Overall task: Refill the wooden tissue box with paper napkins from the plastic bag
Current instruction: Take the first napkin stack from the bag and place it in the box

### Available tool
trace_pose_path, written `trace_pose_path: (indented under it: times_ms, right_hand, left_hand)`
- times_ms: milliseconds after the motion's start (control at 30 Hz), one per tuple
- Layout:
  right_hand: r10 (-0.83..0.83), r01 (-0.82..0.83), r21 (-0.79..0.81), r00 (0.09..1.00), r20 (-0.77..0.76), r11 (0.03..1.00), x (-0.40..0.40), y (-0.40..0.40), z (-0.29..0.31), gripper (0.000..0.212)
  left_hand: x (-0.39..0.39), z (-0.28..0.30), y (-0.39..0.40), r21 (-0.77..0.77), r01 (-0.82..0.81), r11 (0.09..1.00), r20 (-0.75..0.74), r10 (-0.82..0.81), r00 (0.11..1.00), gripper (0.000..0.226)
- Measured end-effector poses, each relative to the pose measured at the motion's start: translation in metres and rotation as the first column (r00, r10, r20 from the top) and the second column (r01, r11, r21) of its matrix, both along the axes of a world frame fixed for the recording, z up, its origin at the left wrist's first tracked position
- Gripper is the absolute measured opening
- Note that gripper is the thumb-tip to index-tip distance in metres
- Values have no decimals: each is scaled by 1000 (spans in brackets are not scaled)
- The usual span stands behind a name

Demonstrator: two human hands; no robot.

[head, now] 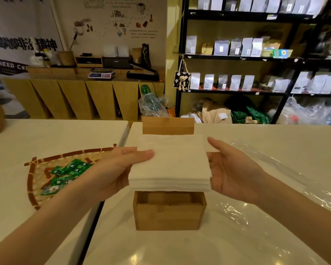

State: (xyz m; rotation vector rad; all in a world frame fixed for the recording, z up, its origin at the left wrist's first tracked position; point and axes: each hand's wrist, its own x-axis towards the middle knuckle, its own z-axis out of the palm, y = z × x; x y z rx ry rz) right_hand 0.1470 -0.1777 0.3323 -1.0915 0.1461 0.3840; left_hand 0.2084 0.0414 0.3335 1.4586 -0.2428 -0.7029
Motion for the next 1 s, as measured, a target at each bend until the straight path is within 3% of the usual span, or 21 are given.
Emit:
trace_pose_path:
  times_ms: [67,167,300,433,600,733,833,1000]
  right_hand:
    - [11,-9,-92,1000,26,996,2,1,2,50]
    - [50,-31,-264,997,65,964,4,0,3,28]
    - [104,-96,-328,995,7,940,5,-2,4,17]
    - [138,-136,-381,990,-23,915,6,-3,4,39]
    - [116,-91,-487,993,21,868,8,-5,4,45]
    - [88,18,-671,988,124,741,9,-8,3,29]
    - [111,64,-752,977,180,656,9,-8,4,17]
    - [153,76,-839,971,186,539,10,-6,-2,10]
  left_hand:
    - [0,-1,-1,54,9,998,18,-10,1000,33]
    - [1,-4,-1,119,23,993,36,-28,999,30]
    - [6,-3,9,235,126,964,40,-139,990,30]
    - [14,-1,18,318,214,924,10,-229,973,76]
    - [17,3,15,401,252,881,37,-290,956,39]
    - [18,7,10,504,214,837,115,-311,943,58]
    - [19,10,5,579,140,803,172,-288,942,40]
    - [25,7,4,670,35,741,244,-265,933,45]
